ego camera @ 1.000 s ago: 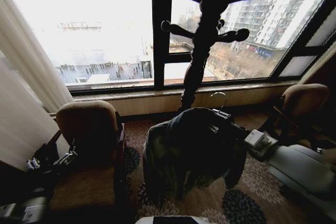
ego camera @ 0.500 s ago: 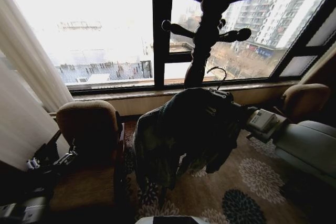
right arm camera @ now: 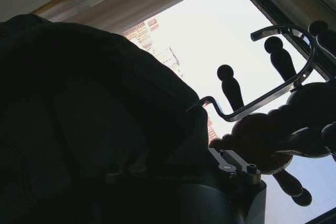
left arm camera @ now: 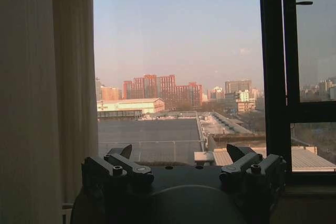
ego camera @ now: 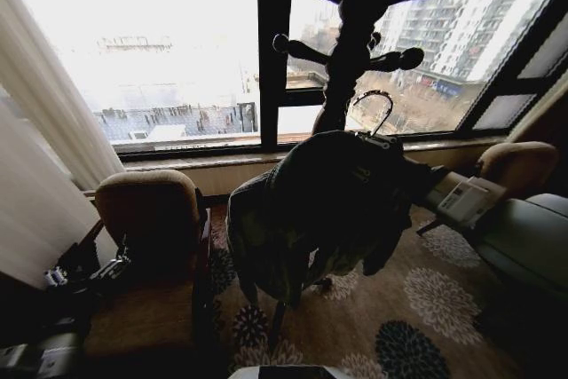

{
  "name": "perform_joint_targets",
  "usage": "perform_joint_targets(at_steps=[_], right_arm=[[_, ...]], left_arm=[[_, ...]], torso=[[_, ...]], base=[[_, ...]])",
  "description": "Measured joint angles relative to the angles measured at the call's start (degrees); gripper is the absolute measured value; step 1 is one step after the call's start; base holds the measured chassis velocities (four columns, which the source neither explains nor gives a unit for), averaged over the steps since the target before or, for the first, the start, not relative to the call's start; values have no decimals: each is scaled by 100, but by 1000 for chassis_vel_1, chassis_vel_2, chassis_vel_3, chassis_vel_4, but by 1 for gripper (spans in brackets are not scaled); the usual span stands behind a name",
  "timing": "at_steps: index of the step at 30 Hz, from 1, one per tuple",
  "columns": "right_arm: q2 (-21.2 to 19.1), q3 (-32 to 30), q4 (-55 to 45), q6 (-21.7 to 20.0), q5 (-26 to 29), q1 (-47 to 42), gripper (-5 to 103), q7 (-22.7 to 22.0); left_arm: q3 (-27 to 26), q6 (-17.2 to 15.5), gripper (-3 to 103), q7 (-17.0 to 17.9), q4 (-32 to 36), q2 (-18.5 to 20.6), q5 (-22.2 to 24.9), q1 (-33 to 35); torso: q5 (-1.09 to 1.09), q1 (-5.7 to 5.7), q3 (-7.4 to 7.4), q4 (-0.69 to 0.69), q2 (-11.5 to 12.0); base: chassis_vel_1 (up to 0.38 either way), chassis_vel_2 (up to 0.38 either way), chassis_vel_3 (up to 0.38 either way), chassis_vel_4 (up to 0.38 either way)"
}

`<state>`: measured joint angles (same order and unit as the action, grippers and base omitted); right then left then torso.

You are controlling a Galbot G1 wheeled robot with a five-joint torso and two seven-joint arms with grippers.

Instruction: Pick up the clothes from the bed and hang them on the clothes hanger.

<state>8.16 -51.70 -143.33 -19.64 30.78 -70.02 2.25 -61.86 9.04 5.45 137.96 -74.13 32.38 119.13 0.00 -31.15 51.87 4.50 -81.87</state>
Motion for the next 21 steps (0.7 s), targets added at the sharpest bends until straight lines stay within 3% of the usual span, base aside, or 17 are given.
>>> perform_joint_targets(at_steps=[6,14,18,20,21], right_arm=[[223,-606,1,-53,315,-129,32,-77],[347,-950,2,-52,594,-248,32,-255],[804,-1099,5,-219,1246,-602,32,-491],[847,-1155,5,-219,1278,-662,32,-502],[1001,-1525,7,-159,1338,-989,32,-514]], left_arm=[[0,0,100,0,0,0,0,0],[0,0,100,0,0,0,0,0],[0,0,100,0,0,0,0,0],[0,0,100,0,0,0,0,0],[0,0,100,0,0,0,0,0]], torso=[[1,0,0,0,0],[-1,0,0,0,0],[2,0,0,0,0],[2,0,0,0,0],[3,0,0,-1,0]], base=[[0,0,0,0],[0,0,0,0],[0,0,0,0],[0,0,0,0],[0,0,0,0]])
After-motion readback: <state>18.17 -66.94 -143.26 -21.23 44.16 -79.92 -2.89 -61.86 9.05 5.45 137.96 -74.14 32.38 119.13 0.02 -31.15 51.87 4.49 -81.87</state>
